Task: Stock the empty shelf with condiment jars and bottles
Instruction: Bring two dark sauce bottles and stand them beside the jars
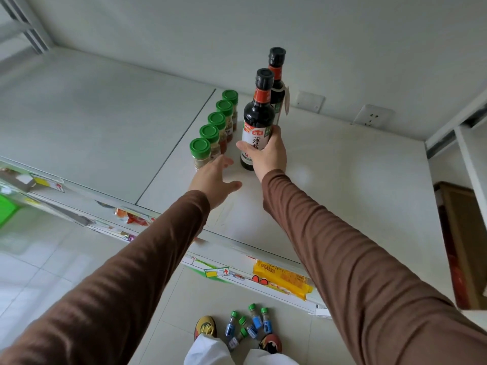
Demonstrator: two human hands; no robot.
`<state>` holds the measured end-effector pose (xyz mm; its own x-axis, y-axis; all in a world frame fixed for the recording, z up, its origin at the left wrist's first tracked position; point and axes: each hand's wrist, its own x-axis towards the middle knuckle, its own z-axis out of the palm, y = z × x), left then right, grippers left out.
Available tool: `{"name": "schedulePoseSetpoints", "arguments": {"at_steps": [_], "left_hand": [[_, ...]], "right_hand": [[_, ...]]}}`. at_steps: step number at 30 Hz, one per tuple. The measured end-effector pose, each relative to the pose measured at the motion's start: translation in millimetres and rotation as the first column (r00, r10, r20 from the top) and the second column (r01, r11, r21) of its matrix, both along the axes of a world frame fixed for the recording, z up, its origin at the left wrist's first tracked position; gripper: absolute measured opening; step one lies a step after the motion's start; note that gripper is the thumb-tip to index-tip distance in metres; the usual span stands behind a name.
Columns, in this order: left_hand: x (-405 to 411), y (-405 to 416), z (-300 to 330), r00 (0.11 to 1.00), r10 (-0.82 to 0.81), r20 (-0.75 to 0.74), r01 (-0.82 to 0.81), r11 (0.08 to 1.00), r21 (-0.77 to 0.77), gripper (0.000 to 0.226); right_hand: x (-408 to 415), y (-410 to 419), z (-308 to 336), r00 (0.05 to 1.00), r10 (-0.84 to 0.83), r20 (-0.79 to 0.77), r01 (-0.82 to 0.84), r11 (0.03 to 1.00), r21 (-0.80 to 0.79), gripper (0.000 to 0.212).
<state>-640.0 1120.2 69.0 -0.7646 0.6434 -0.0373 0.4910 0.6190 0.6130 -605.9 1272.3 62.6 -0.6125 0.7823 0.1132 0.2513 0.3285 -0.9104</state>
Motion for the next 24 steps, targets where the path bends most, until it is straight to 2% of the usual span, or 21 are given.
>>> {"name": "schedulePoseSetpoints", "arguments": {"at_steps": [3,9,24], "left_hand": [[1.5,-1.3,-0.4,1.000,-0.015,-0.001,0.015,1.000,-0.002,0.056],[2.1,-2.1,-4.0,0.999,-0.030,0.016,0.030,0.999,-0.021,0.055],[-1.9,-10.3,-6.6,0.996,-0.087,0.036,0.087,0.996,-0.011,0.055]], "right_hand": [[6.1,0.6,-13.9,0.999,0.016,0.029,-0.017,1.000,0.024,0.075],[8.6,5.0,-24.7,0.993,0.062,0.102,-0.060,0.998,-0.021,0.072],[3.9,-2.7,-27.3,0.988,-0.045,0.146,0.043,0.999,0.017,0.067]]}}
